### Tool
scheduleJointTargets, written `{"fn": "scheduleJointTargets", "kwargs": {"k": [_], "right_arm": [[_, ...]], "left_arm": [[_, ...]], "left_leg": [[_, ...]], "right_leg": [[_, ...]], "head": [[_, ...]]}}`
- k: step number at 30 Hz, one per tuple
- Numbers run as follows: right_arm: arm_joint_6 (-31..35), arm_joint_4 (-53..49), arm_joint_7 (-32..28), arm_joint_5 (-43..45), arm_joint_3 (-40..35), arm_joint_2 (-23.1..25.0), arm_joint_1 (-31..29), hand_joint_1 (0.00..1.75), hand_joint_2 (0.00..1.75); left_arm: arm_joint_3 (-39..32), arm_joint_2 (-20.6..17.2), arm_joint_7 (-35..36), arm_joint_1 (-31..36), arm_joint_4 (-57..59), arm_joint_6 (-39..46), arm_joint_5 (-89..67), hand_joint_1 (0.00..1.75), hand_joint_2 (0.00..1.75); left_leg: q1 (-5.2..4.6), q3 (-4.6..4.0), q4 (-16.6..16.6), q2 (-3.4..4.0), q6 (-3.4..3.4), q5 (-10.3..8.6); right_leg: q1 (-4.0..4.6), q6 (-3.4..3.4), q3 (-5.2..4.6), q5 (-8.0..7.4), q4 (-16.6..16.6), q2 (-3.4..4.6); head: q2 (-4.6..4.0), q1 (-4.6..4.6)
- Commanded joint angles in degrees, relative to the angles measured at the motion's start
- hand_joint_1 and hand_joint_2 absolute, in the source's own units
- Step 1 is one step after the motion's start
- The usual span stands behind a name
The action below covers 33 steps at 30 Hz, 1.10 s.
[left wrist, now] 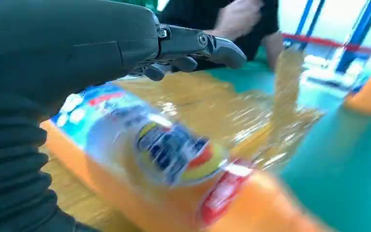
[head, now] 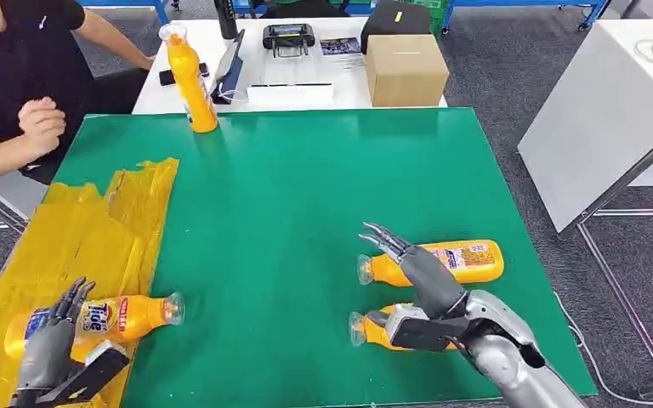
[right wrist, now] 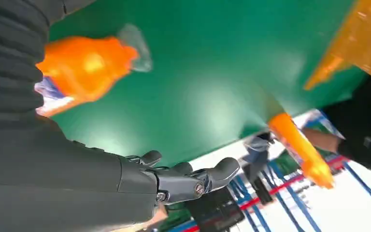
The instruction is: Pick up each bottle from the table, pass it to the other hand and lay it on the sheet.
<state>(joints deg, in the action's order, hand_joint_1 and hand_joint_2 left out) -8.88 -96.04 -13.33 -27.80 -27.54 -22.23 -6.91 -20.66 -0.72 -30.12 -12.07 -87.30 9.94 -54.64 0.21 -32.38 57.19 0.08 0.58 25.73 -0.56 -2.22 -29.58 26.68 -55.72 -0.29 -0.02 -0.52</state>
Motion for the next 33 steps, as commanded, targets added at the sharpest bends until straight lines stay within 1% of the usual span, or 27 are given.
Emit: {"fn": "scheduleJointTargets", "kwargs": {"k": [1, 3, 4, 7, 8, 9, 10, 14, 15, 19, 20, 22, 25, 28, 30, 33], "right_arm": [[-2.8, -7.0, 2.3, 0.7, 5.5, -10.7, 8.7, 0.0, 1.75], [-2.9, -9.0, 2.9, 0.2, 7.4, -12.0, 12.1, 0.0, 1.75], [-3.0, -9.4, 2.9, 0.2, 7.8, -12.3, 12.9, 0.0, 1.75], [-3.0, -9.4, 2.9, 0.2, 7.8, -12.3, 12.9, 0.0, 1.75], [-3.2, -9.7, 3.6, -0.3, 7.9, -12.6, 12.9, 0.0, 1.75], [-3.4, -10.2, 4.4, -0.4, 8.3, -13.4, 13.6, 0.0, 1.75], [-3.7, -10.9, 5.0, 0.0, 8.9, -14.8, 14.6, 0.0, 1.75], [-4.4, -12.0, 5.9, 1.0, 10.3, -17.0, 16.0, 0.0, 1.75], [-4.7, -12.5, 6.3, 1.5, 10.5, -17.7, 16.3, 0.0, 1.75], [-6.1, -14.9, 9.4, 3.2, 12.0, -22.8, 18.1, 0.0, 1.75], [-6.4, -14.8, 9.6, 3.5, 12.2, -23.3, 18.0, 0.0, 1.75], [-6.4, -14.8, 9.6, 3.5, 12.2, -23.3, 18.0, 0.0, 1.75], [-8.3, -13.4, 11.6, 4.4, 11.1, -25.4, 16.2, 0.0, 1.75], [-9.2, -11.5, 12.2, 4.2, 9.9, -25.5, 14.6, 0.0, 1.75], [-9.8, -10.1, 12.6, 4.0, 8.5, -25.7, 13.4, 0.0, 1.75], [-10.4, -8.5, 13.0, 3.9, 6.4, -25.7, 11.9, 0.0, 1.75]], "left_arm": [[-2.4, 7.9, -4.1, -1.1, -12.4, -12.1, 22.7, 0.0, 0.0], [-3.6, 8.7, -3.6, -1.3, -14.7, -18.6, 32.3, 0.0, 0.0], [-3.9, 8.8, -3.5, -1.5, -15.4, -19.1, 32.7, 0.0, 0.0], [-3.9, 8.8, -3.5, -1.5, -15.4, -19.1, 32.7, 0.0, 0.0], [-4.5, 9.1, -3.7, -1.6, -15.6, -21.6, 36.4, 0.0, 0.0], [-4.5, 8.8, -2.4, -1.8, -15.9, -23.9, 38.6, 0.0, 0.0], [-5.2, 9.6, -2.3, -1.7, -16.9, -25.8, 42.0, 0.0, 0.0], [-4.8, 10.3, -2.3, -2.2, -19.0, -26.9, 43.0, 0.0, 0.0], [-4.7, 10.5, -2.3, -2.3, -19.2, -27.1, 43.5, 0.0, 0.0], [-3.1, 9.6, -1.8, -2.4, -19.0, -26.3, 43.1, 0.0, 0.0], [-3.0, 9.5, -1.8, -2.3, -18.8, -26.1, 43.3, 0.0, 0.0], [-3.0, 9.5, -1.8, -2.3, -18.8, -26.1, 43.3, 0.0, 0.0], [-2.2, 8.8, -2.0, -1.5, -18.1, -25.8, 44.6, 0.0, 0.0], [-1.3, 8.2, -1.7, -1.0, -17.6, -25.5, 45.0, 0.0, 0.0], [-0.4, 7.7, -1.3, -0.6, -17.1, -25.1, 45.4, 0.0, 0.0], [0.6, 7.1, -1.0, -0.2, -16.5, -24.6, 45.8, 0.0, 0.0]], "left_leg": [[0.0, -0.06, 0.1, -0.31, 0.05, 0.07], [0.02, -0.05, 0.1, -0.34, 0.04, 0.1], [0.03, -0.02, 0.1, -0.37, 0.04, 0.13], [-0.04, -0.02, 0.0, -0.15, 0.02, 0.1], [-0.08, -0.07, 0.0, -0.11, 0.02, 0.07], [0.01, 0.06, 0.0, -0.07, -0.01, 0.15], [-0.07, -0.02, 0.0, -0.06, 0.01, 0.08], [-0.05, -0.05, 0.1, -0.2, 0.04, 0.11], [-0.08, -0.06, 0.0, -0.11, 0.04, 0.07], [-0.03, 0.0, 0.1, -0.13, 0.05, 0.14], [-0.13, -0.09, 0.0, -0.13, 0.06, 0.04], [-0.12, -0.06, 0.0, -0.12, 0.05, 0.06], [-0.09, -0.01, 0.0, -0.07, 0.03, 0.06], [-0.11, -0.03, 0.0, -0.07, 0.03, 0.03], [0.04, 0.13, 0.0, -0.06, -0.02, 0.07], [-0.09, 0.05, -0.1, -0.04, 0.03, 0.01]], "right_leg": [[0.01, -0.01, 0.1, 0.1, 0.0, -0.28], [0.02, 0.01, 0.12, 0.11, 0.1, -0.3], [0.04, 0.02, 0.18, 0.14, 0.1, -0.33], [-0.02, 0.04, 0.05, 0.05, 0.0, -0.07], [-0.04, 0.03, -0.02, 0.02, 0.0, -0.02], [0.05, 0.1, 0.12, 0.05, 0.1, 0.03], [-0.01, 0.05, 0.01, 0.02, 0.0, 0.01], [0.0, 0.03, 0.01, 0.07, 0.0, -0.13], [-0.04, 0.02, -0.04, 0.04, 0.0, -0.05], [0.01, 0.03, 0.06, 0.07, 0.1, -0.05], [-0.1, 0.0, -0.09, 0.04, 0.0, -0.07], [-0.09, 0.01, -0.06, 0.04, 0.0, -0.06], [-0.06, 0.04, 0.0, 0.0, 0.1, 0.0], [-0.08, 0.03, -0.05, -0.01, 0.0, 0.0], [0.07, 0.12, 0.16, -0.05, 0.2, 0.04], [-0.04, 0.03, 0.04, -0.04, 0.1, 0.0]], "head": [[0.0, 0.0], [0.0, 0.0], [0.0, 0.0], [0.0, 0.0], [0.0, -0.02], [0.0, 0.0], [0.0, -0.02], [0.0, -0.02], [0.0, -0.02], [0.0, -0.02], [0.0, -0.02], [0.0, -0.02], [0.0, 0.0], [0.0, -0.04], [0.0, -0.02], [0.0, -0.04]]}}
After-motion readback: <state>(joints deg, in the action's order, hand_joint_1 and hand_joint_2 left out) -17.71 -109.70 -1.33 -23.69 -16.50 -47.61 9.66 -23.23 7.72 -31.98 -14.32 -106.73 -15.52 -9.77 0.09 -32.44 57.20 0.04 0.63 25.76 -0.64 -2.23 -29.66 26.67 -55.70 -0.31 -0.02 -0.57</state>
